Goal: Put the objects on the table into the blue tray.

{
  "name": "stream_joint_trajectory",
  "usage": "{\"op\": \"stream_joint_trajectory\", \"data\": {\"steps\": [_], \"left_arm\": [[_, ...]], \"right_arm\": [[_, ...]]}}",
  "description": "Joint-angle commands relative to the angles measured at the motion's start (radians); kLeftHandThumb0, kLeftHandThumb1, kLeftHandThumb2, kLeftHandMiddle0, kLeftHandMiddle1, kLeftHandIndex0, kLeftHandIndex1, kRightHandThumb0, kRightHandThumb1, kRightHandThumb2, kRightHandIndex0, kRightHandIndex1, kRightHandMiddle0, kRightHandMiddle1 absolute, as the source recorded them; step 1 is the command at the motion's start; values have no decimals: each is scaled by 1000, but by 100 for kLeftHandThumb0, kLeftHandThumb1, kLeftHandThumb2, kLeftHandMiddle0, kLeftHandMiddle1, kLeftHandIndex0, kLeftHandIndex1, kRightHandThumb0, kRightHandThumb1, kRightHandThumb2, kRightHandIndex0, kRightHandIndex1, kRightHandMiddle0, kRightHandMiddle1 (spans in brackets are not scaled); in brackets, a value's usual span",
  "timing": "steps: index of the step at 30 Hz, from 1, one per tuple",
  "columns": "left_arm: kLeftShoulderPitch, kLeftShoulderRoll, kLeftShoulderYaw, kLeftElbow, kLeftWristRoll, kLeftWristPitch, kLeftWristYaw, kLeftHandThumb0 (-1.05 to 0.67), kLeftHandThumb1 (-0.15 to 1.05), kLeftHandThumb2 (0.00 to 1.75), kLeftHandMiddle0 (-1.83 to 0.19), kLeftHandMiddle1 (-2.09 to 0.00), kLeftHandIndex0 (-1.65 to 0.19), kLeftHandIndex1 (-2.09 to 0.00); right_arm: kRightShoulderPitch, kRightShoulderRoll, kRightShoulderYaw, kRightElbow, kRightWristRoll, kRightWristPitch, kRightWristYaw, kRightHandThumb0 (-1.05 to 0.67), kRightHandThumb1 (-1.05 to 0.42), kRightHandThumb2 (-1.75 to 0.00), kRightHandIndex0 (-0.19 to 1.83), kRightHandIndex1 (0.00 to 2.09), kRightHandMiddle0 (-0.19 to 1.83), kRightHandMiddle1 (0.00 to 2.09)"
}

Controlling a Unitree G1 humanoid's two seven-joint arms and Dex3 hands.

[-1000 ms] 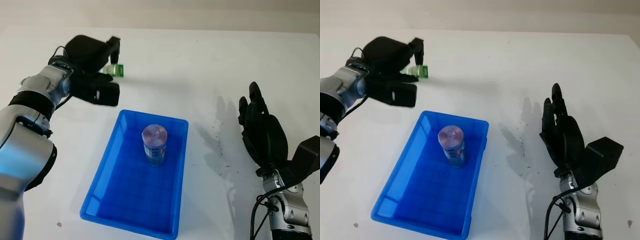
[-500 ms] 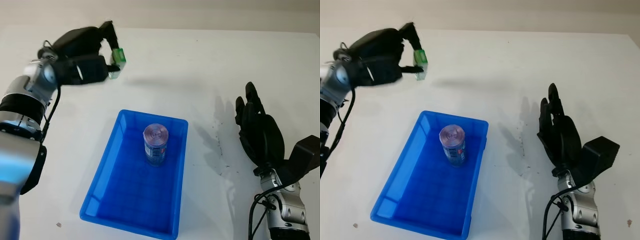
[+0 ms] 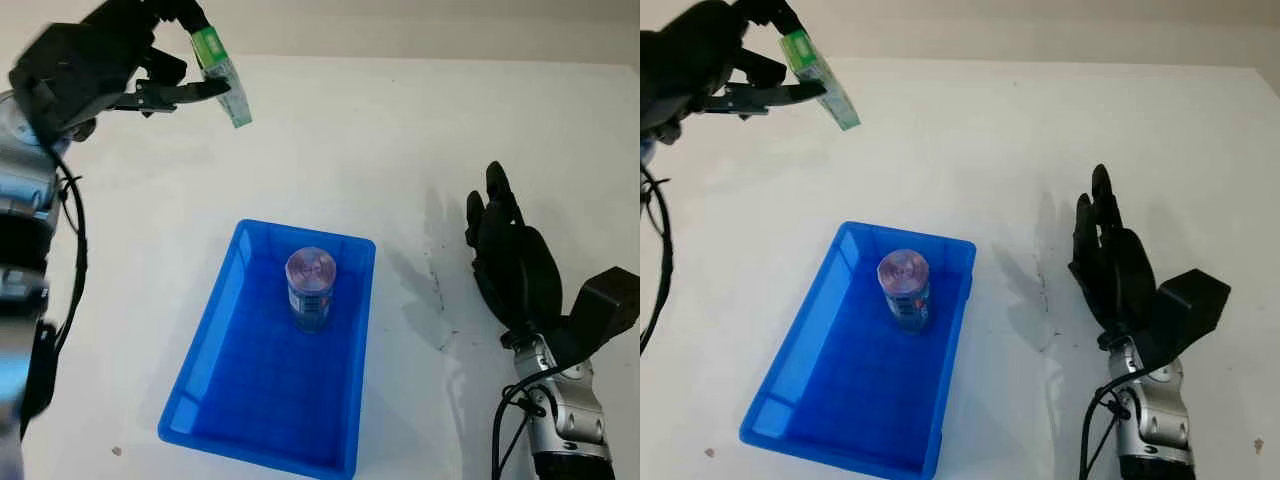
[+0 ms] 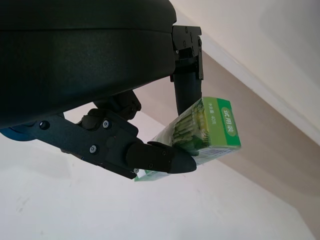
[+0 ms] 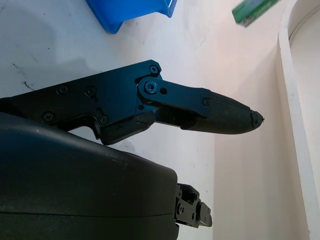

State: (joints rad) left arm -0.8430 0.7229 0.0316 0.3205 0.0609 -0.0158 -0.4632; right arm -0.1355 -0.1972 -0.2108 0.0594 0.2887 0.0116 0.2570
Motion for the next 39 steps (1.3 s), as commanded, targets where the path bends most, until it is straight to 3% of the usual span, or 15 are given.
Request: {"op": "stream_joint_trajectory", "data": {"steps": [1,5,9,15,17,21,23,27,28,30,31,32,33,35,39], "left_arm": [[85,54,93,-289,-45,182,-16,-44,105,41,-100,-209,-72,-209],[133,95,183,-558,-212,566,-103,-42,105,41,-103,-209,-69,-209],[173,180,252,-747,-319,789,-176,-45,105,39,-96,-209,-61,-209],[229,279,355,-946,-467,974,-246,-43,105,39,-90,-209,-42,-209],[248,293,384,-984,-510,986,-262,-42,105,39,-88,-209,-41,-209],[268,301,437,-1028,-627,1040,-282,-41,105,39,-95,-209,-46,-209],[273,310,452,-1045,-679,1074,-277,-38,105,40,-96,-209,-40,-209],[287,315,433,-1057,-727,1110,-236,-39,105,41,-94,-209,-37,-209],[297,309,418,-1046,-728,1103,-232,-42,105,41,-78,-203,-28,-203],[305,306,395,-1028,-744,1107,-228,-44,105,41,-47,-174,-9,-170],[301,310,381,-1018,-761,1124,-228,-48,105,41,-36,-123,1,-123],[297,323,363,-1013,-768,1132,-231,-50,105,38,-29,-59,2,-69],[295,333,352,-1011,-774,1136,-232,-53,105,38,-22,-32,4,-43],[286,349,320,-1006,-771,1140,-223,-58,105,35,-5,-8,10,-16],[281,363,278,-997,-752,1128,-197,-63,105,29,8,-3,18,-5]], "right_arm": [[-20,6,2,17,6,-3,6,-79,-105,-63,-19,0,-19,0],[-32,12,8,28,3,-5,8,-76,-105,-65,-19,0,-19,0],[-41,22,16,39,-3,-8,1,-78,-105,-66,-19,0,-19,0],[-59,36,27,57,-9,-6,-18,-80,-105,-66,-19,0,-19,0],[-69,38,34,72,-14,-16,-14,-81,-105,-66,-19,0,-19,0],[-82,45,42,96,-19,-33,-10,-81,-105,-68,-19,0,-19,0],[-85,48,45,98,-20,-32,-9,-81,-105,-68,-19,0,-19,0],[-82,53,43,94,-12,-29,-3,-80,-105,-70,-19,0,-19,0],[-80,54,41,93,-12,-30,-4,-81,-105,-70,-19,0,-19,0],[-76,55,39,92,-16,-35,-9,-81,-105,-69,-19,0,-19,0],[-75,55,36,92,-15,-35,-9,-82,-105,-69,-19,0,-19,0],[-73,56,34,92,-14,-37,-9,-82,-105,-68,-19,0,-19,0],[-71,56,32,92,-13,-39,-10,-82,-105,-68,-19,0,-19,0],[-66,55,32,79,-17,-30,-18,-82,-105,-67,-19,0,-19,0],[-57,55,31,67,-15,-31,-25,-82,-105,-66,-19,0,-19,0]]}}
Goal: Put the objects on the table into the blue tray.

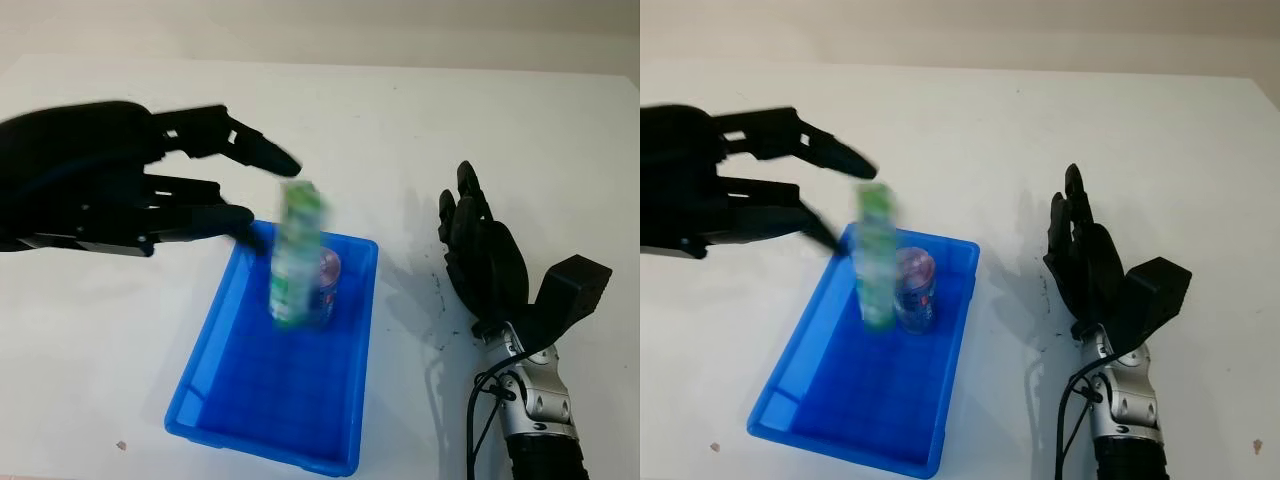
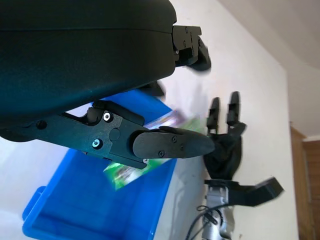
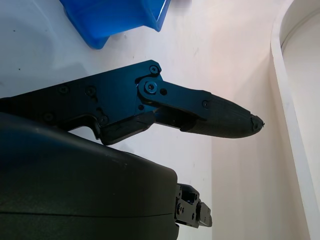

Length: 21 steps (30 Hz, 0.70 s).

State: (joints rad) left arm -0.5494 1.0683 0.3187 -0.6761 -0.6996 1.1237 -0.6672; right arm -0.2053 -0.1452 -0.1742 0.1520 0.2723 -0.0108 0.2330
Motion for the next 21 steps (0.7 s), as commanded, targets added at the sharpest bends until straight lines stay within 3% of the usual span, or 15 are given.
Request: {"op": "stream_joint_trajectory", "data": {"steps": [1,6,9,11,15,19,21], "left_arm": [[-11,18,-14,1,12,-18,10,-64,105,29,8,-3,19,-4],[1,24,-38,14,31,-58,5,-62,105,30,12,-3,19,-1],[29,32,-56,35,76,-122,-8,-55,105,33,14,-4,19,0],[41,28,-68,49,109,-158,-7,-59,105,38,13,-5,19,-1],[64,-6,-87,58,199,-205,69,-61,105,47,7,-7,16,-5],[67,-175,-48,87,232,-191,243,-62,105,52,8,-5,12,-6],[94,-277,-26,136,261,-266,317,-66,105,54,9,-5,8,-8]], "right_arm": [[15,3,-6,-27,2,-9,-1,-82,-105,-66,-19,0,-19,0],[18,-2,-8,-23,4,-9,6,-82,-105,-65,-19,0,-19,0],[17,-1,-6,-22,0,-9,4,-81,-105,-65,-19,0,-19,0],[16,-2,-7,-20,0,-10,4,-81,-105,-65,-19,0,-19,0],[17,-3,-6,-23,-3,-6,2,-81,-105,-65,-19,0,-19,0],[20,-5,-5,-29,-4,-3,2,-81,-105,-66,-19,0,-19,0],[23,-2,-4,-34,-2,-3,2,-82,-105,-65,-19,0,-19,0]]}}
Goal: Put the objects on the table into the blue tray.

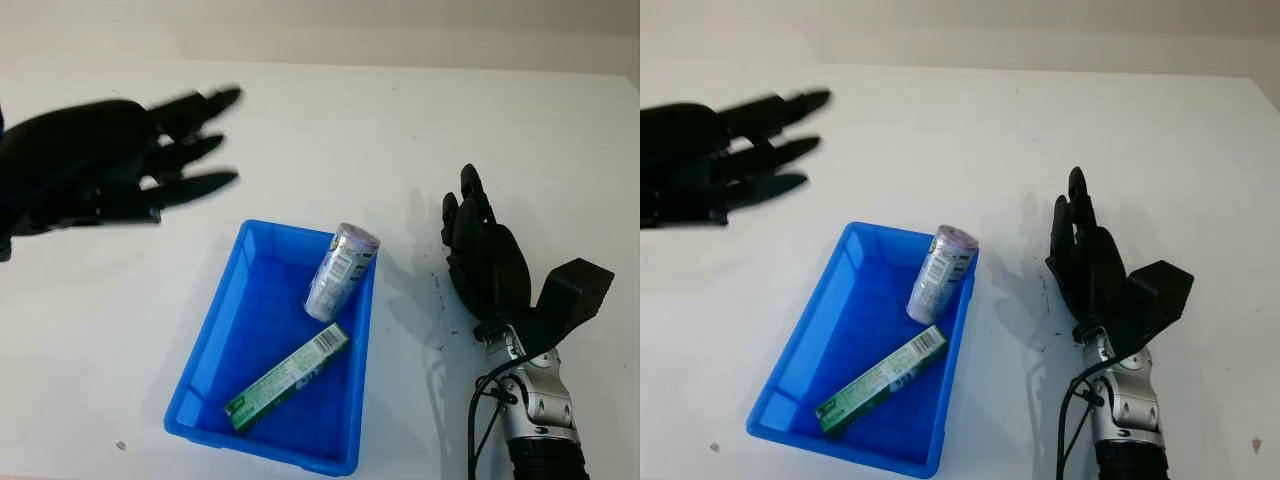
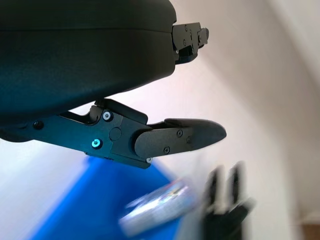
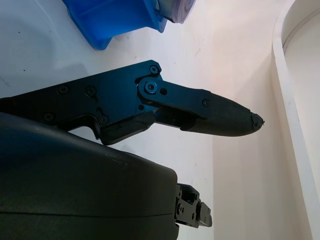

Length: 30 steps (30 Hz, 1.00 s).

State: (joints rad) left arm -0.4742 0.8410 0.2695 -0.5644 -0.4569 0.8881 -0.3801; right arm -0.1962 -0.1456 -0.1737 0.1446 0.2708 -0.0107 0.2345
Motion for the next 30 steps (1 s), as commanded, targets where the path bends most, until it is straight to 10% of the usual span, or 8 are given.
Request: {"op": "stream_joint_trajectory", "data": {"steps": [1,13,30], "left_arm": [[31,-79,28,39,33,-62,52,-66,105,55,8,-6,7,-8],[120,-384,11,487,295,-674,259,-73,105,67,19,0,19,0],[62,-479,-39,714,358,-724,297,-76,105,71,19,0,19,0]], "right_arm": [[15,-1,-5,-28,2,-4,2,-81,-105,-65,-19,0,-19,0],[-30,-27,-36,-48,10,-25,-9,-79,-105,-67,-19,0,-19,0],[-120,-120,-27,-118,-79,102,-42,-80,-105,-69,-19,0,-19,0]]}}
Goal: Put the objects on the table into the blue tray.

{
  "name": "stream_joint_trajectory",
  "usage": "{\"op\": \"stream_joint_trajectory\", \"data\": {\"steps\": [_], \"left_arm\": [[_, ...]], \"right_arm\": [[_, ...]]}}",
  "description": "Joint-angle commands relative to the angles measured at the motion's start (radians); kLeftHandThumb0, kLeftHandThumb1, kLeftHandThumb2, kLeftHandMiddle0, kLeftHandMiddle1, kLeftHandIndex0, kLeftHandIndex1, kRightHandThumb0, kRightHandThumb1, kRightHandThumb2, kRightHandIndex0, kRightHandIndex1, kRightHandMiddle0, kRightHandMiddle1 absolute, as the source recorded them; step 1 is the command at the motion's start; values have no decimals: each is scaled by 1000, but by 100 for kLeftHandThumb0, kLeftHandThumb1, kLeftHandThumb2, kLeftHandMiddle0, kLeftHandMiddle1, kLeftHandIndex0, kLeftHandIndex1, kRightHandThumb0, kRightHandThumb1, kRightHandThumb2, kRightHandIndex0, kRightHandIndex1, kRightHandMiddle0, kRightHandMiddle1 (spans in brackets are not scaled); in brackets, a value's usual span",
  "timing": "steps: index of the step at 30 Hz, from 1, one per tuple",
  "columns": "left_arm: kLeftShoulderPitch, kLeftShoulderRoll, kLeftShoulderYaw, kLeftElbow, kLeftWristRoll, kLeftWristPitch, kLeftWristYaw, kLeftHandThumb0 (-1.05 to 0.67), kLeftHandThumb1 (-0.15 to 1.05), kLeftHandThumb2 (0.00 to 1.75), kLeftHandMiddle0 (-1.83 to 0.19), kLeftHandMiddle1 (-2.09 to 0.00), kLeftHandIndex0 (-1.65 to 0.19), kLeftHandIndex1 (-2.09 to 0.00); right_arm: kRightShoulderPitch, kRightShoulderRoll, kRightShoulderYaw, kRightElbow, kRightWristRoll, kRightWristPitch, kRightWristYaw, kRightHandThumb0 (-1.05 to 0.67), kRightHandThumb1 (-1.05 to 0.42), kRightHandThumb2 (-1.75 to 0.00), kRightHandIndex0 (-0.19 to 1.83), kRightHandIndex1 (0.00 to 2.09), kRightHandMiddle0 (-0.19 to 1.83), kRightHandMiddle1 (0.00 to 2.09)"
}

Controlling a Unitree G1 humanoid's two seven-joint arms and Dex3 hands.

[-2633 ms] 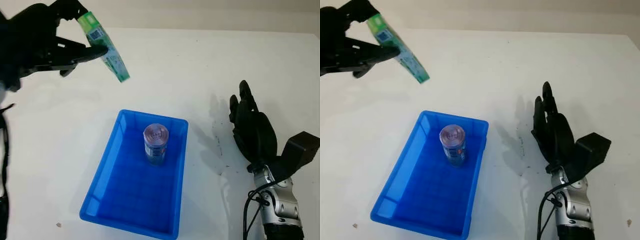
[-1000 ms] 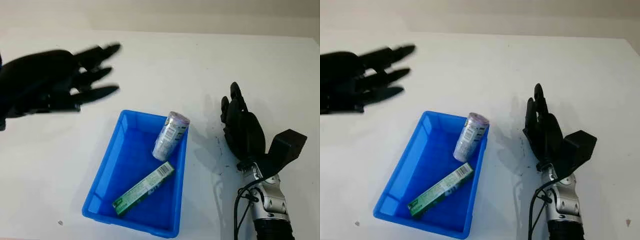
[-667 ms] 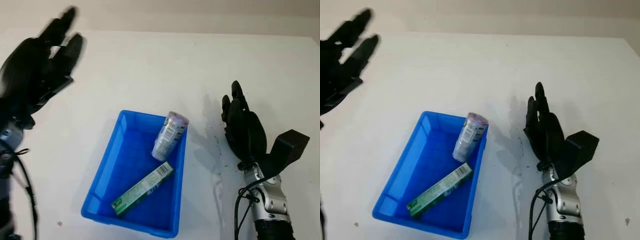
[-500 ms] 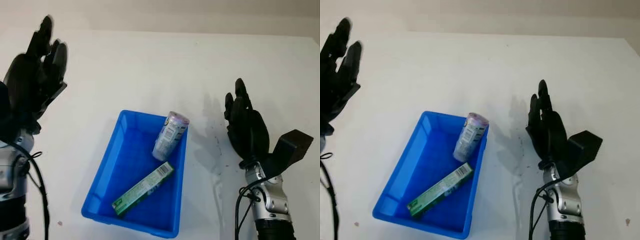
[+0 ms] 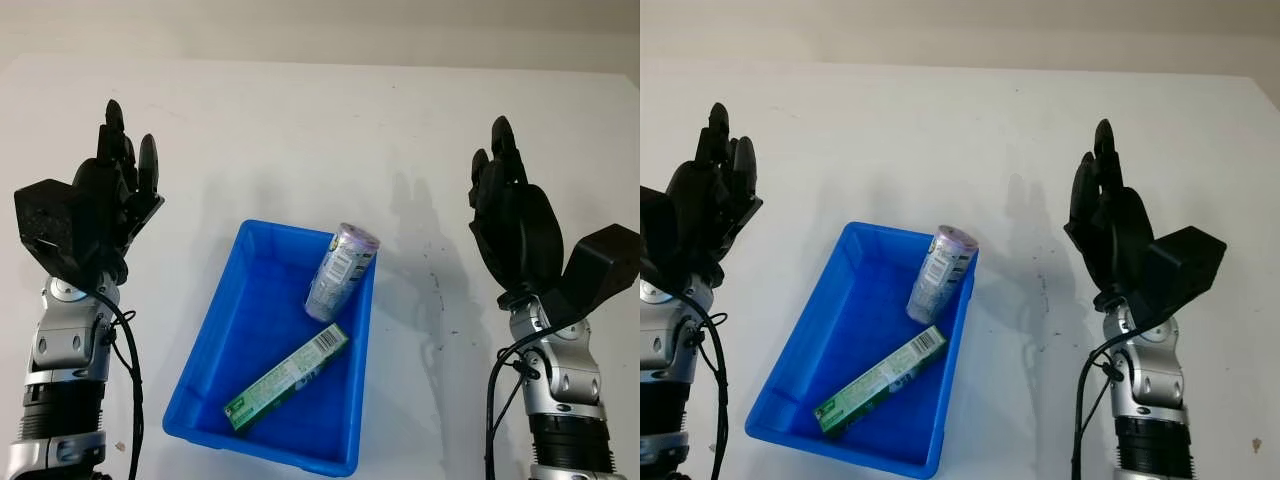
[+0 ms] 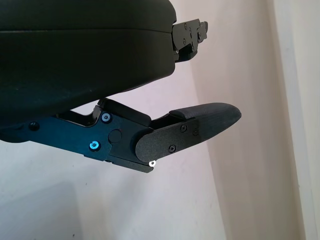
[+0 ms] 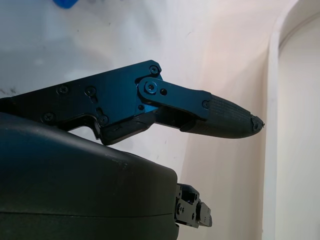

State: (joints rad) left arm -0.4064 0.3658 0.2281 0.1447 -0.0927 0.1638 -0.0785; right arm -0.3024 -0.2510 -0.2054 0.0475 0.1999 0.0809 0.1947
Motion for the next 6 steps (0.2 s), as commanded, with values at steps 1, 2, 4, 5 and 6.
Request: {"op": "stream_joint_trajectory", "data": {"steps": [1,2,4,5,6], "left_arm": [[-3,-6,3,-1,-9,4,-8,-76,105,72,19,0,19,0],[0,-7,3,-7,-11,6,-10,-75,105,73,19,0,19,0],[6,-10,3,-16,-13,5,-12,-75,105,74,19,0,19,0],[9,-11,3,-23,-14,7,-12,-75,105,74,19,0,19,0],[14,-12,4,-31,-16,9,-14,-75,105,75,19,0,19,0]], "right_arm": [[-20,-20,10,-28,-16,30,-6,-80,-105,-69,-19,0,-19,0],[-26,-23,15,-32,-21,45,-7,-81,-105,-69,-19,0,-19,0],[-32,-31,23,-37,-28,59,2,-81,-105,-69,-19,0,-19,0],[-33,-33,23,-40,-27,64,7,-81,-105,-69,-19,0,-19,0],[-32,-35,24,-43,-26,71,12,-81,-105,-69,-19,0,-19,0]]}}
